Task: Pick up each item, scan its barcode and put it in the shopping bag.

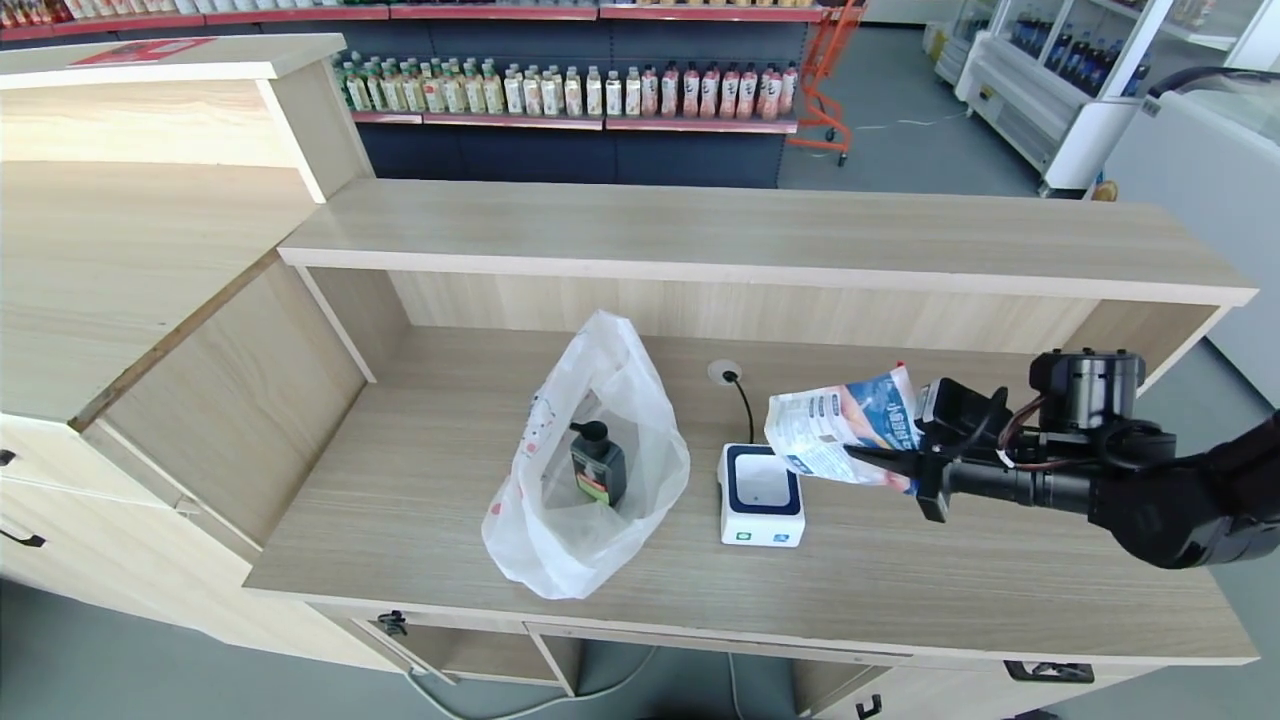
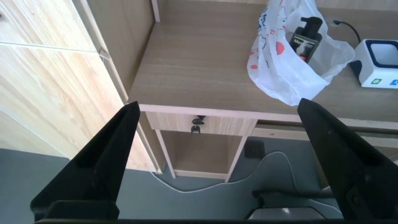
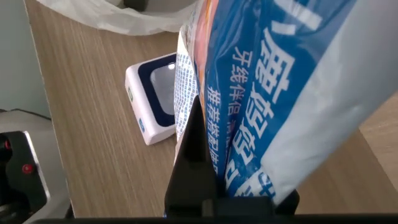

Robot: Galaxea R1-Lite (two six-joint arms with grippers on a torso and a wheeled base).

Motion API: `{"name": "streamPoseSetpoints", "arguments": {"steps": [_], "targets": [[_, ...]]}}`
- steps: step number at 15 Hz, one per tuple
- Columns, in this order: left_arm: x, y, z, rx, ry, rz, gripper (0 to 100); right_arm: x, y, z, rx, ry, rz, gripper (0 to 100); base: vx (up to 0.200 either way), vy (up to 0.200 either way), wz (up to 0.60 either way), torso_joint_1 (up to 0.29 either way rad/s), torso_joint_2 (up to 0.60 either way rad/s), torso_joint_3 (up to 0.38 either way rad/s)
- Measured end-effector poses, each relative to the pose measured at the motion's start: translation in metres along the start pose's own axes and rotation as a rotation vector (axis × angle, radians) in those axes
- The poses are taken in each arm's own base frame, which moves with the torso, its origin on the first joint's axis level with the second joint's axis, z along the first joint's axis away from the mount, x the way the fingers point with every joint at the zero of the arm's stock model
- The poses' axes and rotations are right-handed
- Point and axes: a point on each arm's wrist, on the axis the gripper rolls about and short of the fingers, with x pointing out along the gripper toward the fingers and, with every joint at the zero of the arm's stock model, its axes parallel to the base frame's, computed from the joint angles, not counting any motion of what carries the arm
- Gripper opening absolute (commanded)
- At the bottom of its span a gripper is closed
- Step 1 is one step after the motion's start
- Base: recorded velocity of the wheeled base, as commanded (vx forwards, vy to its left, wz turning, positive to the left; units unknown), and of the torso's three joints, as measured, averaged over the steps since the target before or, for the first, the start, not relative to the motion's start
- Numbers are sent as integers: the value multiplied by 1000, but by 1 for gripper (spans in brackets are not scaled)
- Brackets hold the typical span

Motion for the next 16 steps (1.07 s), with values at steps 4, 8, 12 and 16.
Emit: {"name": "streamPoseSetpoints", "arguments": {"steps": [4,8,12,16], "targets": [[0,0,0,0,0,0,100,18,1,-11,-71,-34,52,0,0,0,0,0,0,0],[0,0,0,0,0,0,100,27,5,-23,-114,-26,76,0,0,0,0,0,0,0],[0,0,0,0,0,0,100,37,3,-25,-124,-38,81,0,0,0,0,0,0,0],[0,0,0,0,0,0,100,52,1,-25,-144,-92,101,0,0,0,0,0,0,0]]}}
